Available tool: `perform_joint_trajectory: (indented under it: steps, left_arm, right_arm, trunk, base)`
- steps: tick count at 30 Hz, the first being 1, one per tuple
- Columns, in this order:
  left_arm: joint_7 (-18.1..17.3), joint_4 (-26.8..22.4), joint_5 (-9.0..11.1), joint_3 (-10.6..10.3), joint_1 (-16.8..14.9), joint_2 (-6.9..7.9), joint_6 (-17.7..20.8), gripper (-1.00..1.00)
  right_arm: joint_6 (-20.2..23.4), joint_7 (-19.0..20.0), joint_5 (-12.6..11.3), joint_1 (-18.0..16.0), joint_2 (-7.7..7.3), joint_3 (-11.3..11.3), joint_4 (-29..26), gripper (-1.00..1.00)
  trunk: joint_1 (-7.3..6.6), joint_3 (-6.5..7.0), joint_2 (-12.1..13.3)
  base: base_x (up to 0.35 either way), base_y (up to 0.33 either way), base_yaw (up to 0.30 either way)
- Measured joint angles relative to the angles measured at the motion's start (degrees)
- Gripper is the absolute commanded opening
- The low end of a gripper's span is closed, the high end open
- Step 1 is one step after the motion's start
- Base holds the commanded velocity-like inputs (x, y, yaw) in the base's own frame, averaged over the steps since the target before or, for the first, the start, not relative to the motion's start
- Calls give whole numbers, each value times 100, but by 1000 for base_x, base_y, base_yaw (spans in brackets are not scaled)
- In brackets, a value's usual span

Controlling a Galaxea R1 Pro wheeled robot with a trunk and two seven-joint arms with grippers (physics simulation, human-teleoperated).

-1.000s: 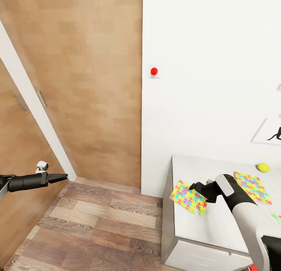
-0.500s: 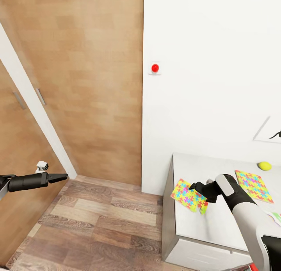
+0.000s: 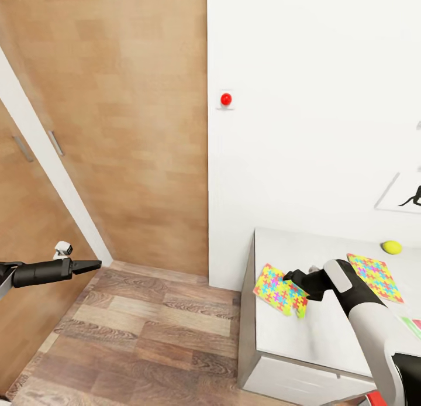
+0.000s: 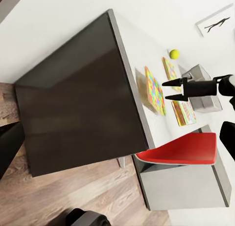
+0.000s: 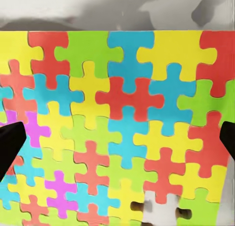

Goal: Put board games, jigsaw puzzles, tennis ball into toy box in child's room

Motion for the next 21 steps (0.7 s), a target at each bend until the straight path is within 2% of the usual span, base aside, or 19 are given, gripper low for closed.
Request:
perform_joint_trajectory:
  steps: [12,21]
  left_arm:
    - [0,0,8,-2,2,0,-1,100]
    - [-1,-1,10,-2,1,1,-1,100]
  right_arm:
    - [14,-8,118,1,-3,1,-14,100]
    - [26,-8,193,3,-5,5,110,100]
  trunk:
    - [1,2,1]
    - [2,56,4]
  base:
    - [0,-1,0]
    - [0,0,0]
